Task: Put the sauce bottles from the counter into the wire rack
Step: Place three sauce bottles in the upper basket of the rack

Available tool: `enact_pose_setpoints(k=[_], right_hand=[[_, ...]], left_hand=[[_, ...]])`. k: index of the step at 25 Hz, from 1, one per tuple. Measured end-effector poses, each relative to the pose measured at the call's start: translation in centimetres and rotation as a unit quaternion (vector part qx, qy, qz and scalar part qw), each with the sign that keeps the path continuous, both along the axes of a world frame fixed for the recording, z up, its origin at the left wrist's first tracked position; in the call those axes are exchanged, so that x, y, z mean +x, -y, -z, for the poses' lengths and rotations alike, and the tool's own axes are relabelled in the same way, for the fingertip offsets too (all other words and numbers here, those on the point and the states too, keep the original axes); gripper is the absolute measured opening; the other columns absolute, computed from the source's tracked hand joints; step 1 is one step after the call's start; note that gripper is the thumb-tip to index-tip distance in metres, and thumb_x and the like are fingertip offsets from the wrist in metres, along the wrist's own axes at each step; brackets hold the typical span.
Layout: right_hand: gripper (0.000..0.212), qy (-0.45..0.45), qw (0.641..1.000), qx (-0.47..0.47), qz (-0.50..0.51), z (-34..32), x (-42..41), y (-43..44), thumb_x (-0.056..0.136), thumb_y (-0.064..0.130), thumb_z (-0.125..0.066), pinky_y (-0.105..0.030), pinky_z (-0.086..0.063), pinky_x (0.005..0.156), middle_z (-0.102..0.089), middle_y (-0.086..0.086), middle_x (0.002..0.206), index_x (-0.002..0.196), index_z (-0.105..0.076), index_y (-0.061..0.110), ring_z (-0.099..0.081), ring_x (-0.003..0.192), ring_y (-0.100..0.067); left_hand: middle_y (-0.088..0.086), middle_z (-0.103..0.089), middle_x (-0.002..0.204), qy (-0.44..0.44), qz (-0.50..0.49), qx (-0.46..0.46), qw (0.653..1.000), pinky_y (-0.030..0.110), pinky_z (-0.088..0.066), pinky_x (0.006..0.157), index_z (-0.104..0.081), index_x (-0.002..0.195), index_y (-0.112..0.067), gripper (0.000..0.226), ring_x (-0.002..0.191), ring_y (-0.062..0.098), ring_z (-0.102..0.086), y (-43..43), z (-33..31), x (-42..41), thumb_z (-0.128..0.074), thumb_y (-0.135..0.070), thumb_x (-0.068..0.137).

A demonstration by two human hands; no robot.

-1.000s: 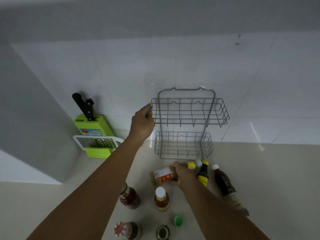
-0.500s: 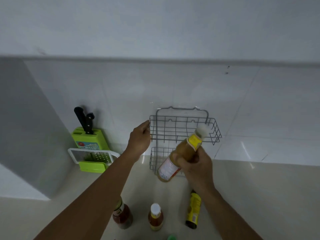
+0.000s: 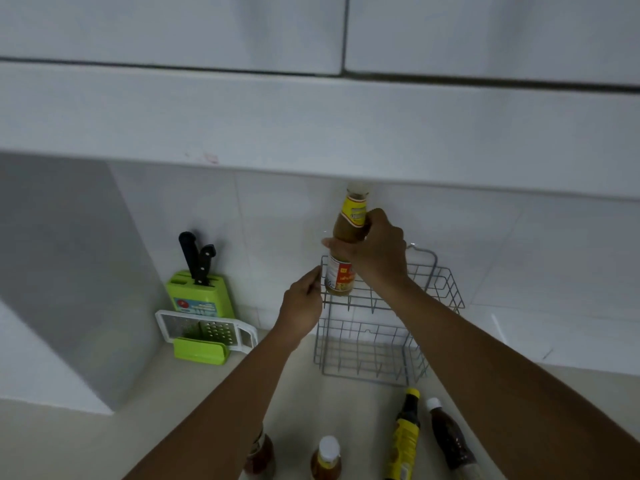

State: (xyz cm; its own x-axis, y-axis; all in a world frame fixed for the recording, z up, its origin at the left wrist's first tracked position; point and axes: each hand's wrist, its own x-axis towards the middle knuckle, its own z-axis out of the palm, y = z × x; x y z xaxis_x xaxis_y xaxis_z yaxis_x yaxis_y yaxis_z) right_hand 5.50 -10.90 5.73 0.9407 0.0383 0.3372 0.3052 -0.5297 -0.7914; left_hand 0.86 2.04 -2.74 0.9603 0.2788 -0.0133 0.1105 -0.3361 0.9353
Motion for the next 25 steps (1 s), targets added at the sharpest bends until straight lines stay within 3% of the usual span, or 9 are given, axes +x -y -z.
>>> enact_pose_setpoints(k=[2,5,9,12,15,17,23,25], right_hand=[[0.069,-0.009,0.999,-0.043,0.018,0.4,0.1,-1.0,0.06,0.054,-0.09,-0.038,-0.059,0.078,-0.07,0.003,0.096,0.107,-0.056,0.017,-0.07,0.087,-0.02],[0.072,-0.001,0.995,-0.091,0.045,1.0,0.0,-2.2,0.06,0.059,-0.087,-0.041,-0.059,0.077,-0.071,0.0,0.1,0.106,-0.05,0.017,-0.072,0.09,-0.025],[0.077,-0.003,0.992,-0.119,0.043,1.7,0.3,-2.5,0.062,0.065,-0.081,-0.044,-0.058,0.079,-0.068,0.0,0.102,0.11,-0.044,0.019,-0.07,0.091,-0.026],[0.079,-0.054,0.984,-0.165,-0.047,1.3,1.4,-1.4,0.06,0.065,-0.079,-0.043,-0.058,0.083,-0.068,0.0,0.107,0.117,-0.05,0.02,-0.068,0.096,-0.023],[0.056,-0.112,0.965,-0.169,-0.164,0.7,1.9,0.0,0.074,0.041,-0.084,-0.031,-0.055,0.087,-0.073,-0.002,0.113,0.121,-0.062,0.019,-0.07,0.103,-0.021],[0.054,-0.101,0.968,-0.154,-0.17,1.1,1.7,0.2,0.076,0.039,-0.085,-0.03,-0.054,0.088,-0.074,-0.003,0.114,0.121,-0.065,0.017,-0.07,0.104,-0.021],[0.072,-0.061,0.982,-0.135,-0.114,2.6,1.7,-0.2,0.063,0.062,-0.084,-0.04,-0.059,0.092,-0.076,-0.001,0.109,0.119,-0.067,0.02,-0.069,0.104,-0.022],[0.073,-0.057,0.985,-0.12,-0.111,2.9,1.4,-0.1,0.064,0.061,-0.085,-0.037,-0.059,0.09,-0.076,-0.001,0.11,0.12,-0.066,0.019,-0.07,0.102,-0.021]], left_hand=[[0.003,-0.065,0.131,0.008,0.011,-0.005,1.0,0.016,-0.048,0.076,-0.052,0.142,-0.025,0.044,0.094,0.011,-0.062,0.0,0.0,0.0,-0.033,-0.014,0.104],[0.004,-0.065,0.13,0.007,0.014,-0.02,1.0,0.017,-0.046,0.077,-0.053,0.141,-0.024,0.043,0.097,0.012,-0.062,0.0,0.0,0.0,-0.033,-0.013,0.104],[0.001,-0.067,0.12,0.002,0.022,-0.01,1.0,0.015,-0.048,0.067,-0.052,0.141,-0.027,0.044,0.079,0.004,-0.061,-0.1,0.1,-0.1,-0.031,-0.014,0.105],[0.002,-0.067,0.122,-0.004,0.022,-0.012,1.0,0.019,-0.049,0.069,-0.052,0.142,-0.027,0.045,0.085,0.011,-0.064,-0.3,0.3,0.1,-0.031,-0.016,0.104],[0.003,-0.066,0.122,-0.016,0.009,-0.008,1.0,0.017,-0.046,0.067,-0.052,0.143,-0.025,0.043,0.082,0.006,-0.058,-0.2,0.3,0.0,-0.032,-0.017,0.105],[0.001,-0.064,0.117,-0.015,0.007,-0.007,1.0,0.016,-0.045,0.066,-0.051,0.142,-0.025,0.042,0.078,0.003,-0.056,-0.1,0.2,-0.1,-0.031,-0.017,0.105],[0.0,-0.065,0.112,-0.012,0.016,-0.017,1.0,0.02,-0.046,0.07,-0.055,0.138,-0.024,0.041,0.084,0.01,-0.058,0.0,0.4,-0.3,-0.031,-0.017,0.105],[0.0,-0.065,0.12,-0.018,0.028,-0.035,0.999,0.024,-0.05,0.081,-0.054,0.139,-0.027,0.042,0.09,0.009,-0.06,-0.2,0.5,-0.5,-0.032,-0.018,0.104]])
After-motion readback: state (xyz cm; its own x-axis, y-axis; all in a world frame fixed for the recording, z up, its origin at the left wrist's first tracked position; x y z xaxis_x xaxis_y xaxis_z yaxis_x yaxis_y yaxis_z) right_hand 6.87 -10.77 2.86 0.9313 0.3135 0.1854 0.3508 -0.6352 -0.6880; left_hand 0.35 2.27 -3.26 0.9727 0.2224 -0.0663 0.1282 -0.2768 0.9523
